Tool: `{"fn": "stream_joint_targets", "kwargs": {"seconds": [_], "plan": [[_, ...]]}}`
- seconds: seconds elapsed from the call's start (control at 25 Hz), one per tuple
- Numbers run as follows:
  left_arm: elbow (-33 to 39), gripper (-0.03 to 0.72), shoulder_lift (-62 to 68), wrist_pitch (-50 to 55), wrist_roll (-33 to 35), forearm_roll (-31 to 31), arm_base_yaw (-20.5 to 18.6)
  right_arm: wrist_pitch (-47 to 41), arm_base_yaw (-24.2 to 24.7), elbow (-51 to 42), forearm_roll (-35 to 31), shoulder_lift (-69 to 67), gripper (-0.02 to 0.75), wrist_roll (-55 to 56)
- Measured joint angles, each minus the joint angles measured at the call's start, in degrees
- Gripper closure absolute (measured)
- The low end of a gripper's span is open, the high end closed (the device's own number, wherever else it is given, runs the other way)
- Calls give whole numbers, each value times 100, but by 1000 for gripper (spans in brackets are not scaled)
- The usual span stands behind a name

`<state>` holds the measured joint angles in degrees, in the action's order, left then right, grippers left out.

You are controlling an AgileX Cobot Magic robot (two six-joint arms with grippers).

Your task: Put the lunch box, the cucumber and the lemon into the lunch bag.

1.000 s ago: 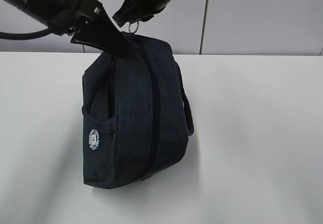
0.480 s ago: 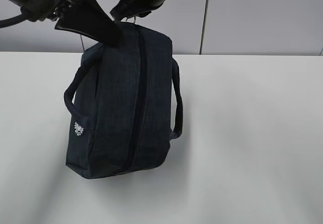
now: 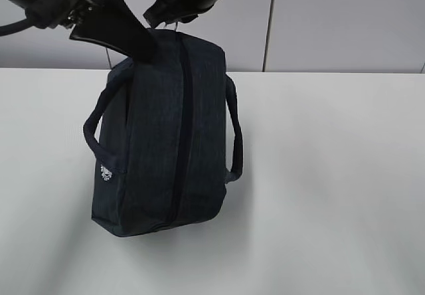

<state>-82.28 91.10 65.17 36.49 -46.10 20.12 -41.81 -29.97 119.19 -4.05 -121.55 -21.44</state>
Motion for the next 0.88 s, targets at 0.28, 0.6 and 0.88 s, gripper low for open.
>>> {"fn": "stream_joint_targets", "kwargs": {"seconds": [0.28, 0.6, 0.88], "plan": [[0, 670, 0, 478, -48, -152, 72, 175, 70, 72, 138, -11, 360, 73], [0, 671, 0, 442, -156, -336, 72, -564, 107, 239, 142, 706, 323, 224], [0, 671, 0, 241, -156, -545, 72, -1437, 697, 280, -124, 1709, 323, 617]]}}
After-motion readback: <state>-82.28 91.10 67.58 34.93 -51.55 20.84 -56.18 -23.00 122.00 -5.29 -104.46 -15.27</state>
